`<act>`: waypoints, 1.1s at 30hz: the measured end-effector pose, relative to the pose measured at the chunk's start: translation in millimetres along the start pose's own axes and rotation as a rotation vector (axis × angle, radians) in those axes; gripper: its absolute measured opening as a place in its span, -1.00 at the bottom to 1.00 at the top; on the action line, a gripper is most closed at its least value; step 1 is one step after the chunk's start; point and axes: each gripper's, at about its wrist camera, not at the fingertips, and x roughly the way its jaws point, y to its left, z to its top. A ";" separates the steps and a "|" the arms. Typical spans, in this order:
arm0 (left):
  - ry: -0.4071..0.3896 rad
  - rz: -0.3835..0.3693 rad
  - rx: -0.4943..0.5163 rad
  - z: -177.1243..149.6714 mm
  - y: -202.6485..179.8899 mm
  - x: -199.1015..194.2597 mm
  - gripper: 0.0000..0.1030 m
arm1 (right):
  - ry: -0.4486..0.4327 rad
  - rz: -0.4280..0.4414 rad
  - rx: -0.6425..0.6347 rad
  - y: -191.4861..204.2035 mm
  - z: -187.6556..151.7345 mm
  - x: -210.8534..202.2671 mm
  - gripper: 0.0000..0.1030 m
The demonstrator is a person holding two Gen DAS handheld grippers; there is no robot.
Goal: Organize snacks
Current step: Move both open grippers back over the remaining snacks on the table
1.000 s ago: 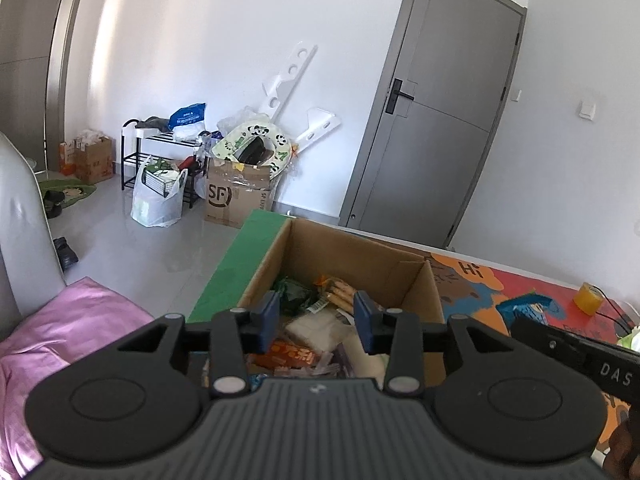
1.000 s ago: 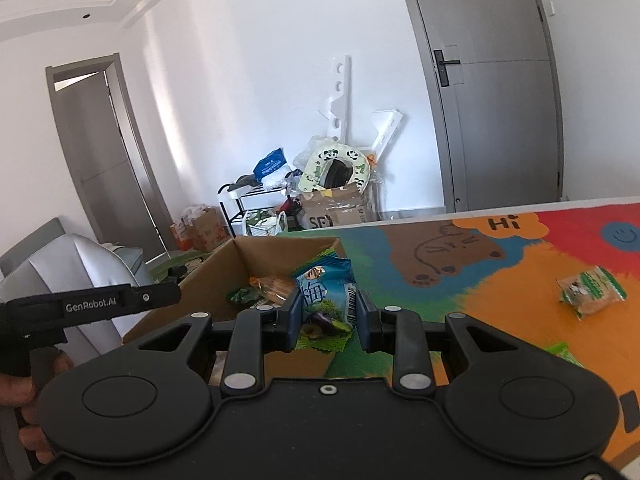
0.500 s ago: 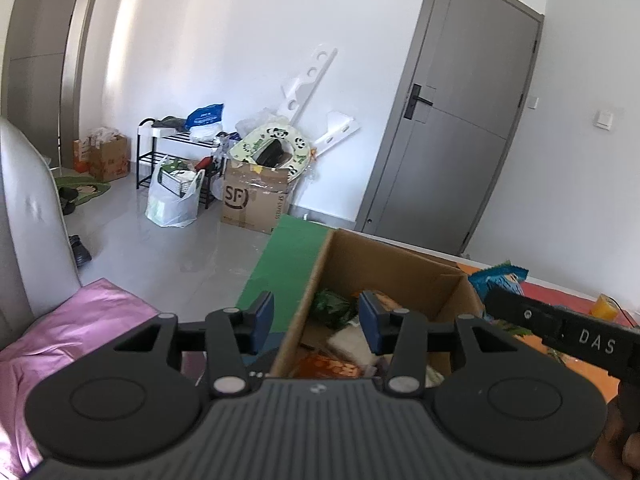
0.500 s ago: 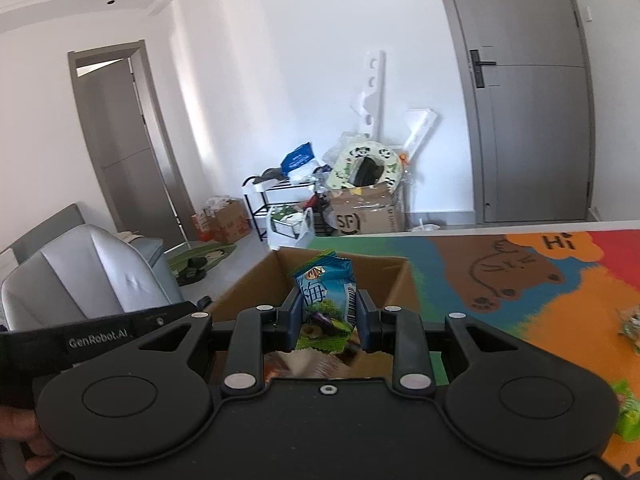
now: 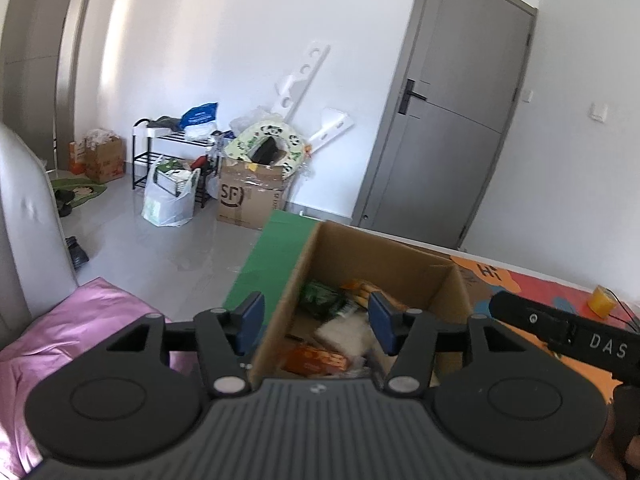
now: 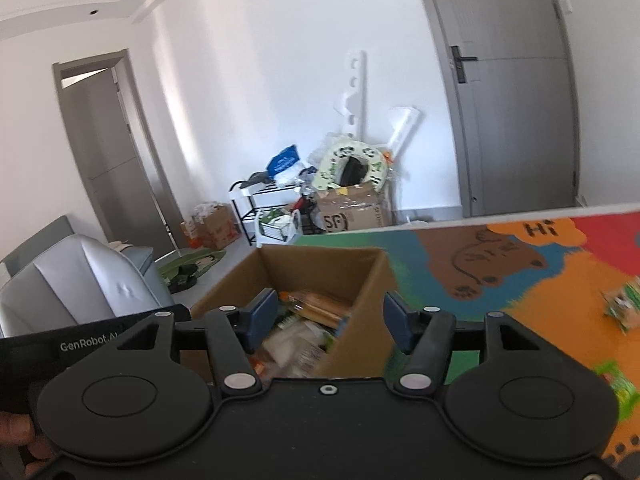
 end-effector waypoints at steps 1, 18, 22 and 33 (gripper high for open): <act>-0.001 -0.004 0.007 -0.8 -4.3 -0.4 0.22 | 0.000 -0.005 0.009 -4.5 -1.3 -2.5 0.23; 0.023 -0.074 0.106 -18.1 -68.7 -4.6 0.57 | -0.018 -0.102 0.115 -66.0 -23.1 -54.5 0.47; 0.032 -0.099 0.128 -22.3 -84.7 -4.4 0.58 | -0.026 -0.132 0.140 -80.2 -28.4 -66.6 0.47; 0.047 -0.168 0.185 -33.7 -125.6 -4.2 0.58 | -0.050 -0.207 0.201 -118.1 -41.2 -94.5 0.50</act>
